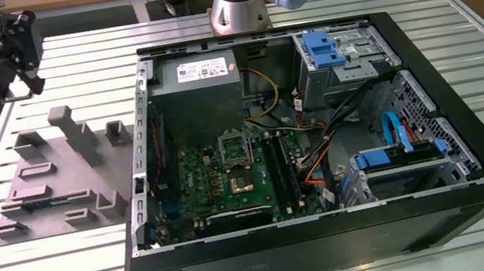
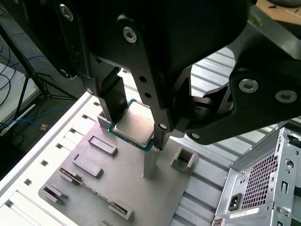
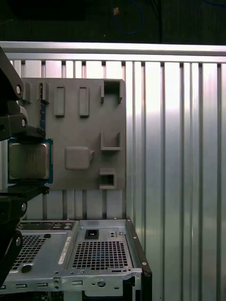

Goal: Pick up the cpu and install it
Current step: 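Pick up the cpu and move it towards the insertion slot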

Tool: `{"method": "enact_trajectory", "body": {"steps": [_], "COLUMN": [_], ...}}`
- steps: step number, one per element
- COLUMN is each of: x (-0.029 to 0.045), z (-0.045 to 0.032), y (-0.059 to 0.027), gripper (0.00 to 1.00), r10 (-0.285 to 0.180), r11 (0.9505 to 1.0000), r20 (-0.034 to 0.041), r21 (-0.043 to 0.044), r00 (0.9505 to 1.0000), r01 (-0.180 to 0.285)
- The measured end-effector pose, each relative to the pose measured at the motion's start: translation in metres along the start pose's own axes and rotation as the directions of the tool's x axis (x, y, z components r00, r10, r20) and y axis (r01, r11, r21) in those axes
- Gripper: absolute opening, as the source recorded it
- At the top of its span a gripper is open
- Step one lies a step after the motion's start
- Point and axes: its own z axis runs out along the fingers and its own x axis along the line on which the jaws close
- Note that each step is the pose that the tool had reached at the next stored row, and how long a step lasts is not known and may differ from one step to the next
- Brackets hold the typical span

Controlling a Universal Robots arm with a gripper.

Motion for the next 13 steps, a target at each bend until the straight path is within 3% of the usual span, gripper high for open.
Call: {"method": "enact_trajectory", "body": {"steps": [13], "x": [-0.0035], "z": [0.0], "y": [0.0001], "gripper": [0.47], "r10": [0.0], "r11": [1.0], "r20": [-0.0001], "r21": [0.0], "r00": [1.0], "r01": [0.0]}}
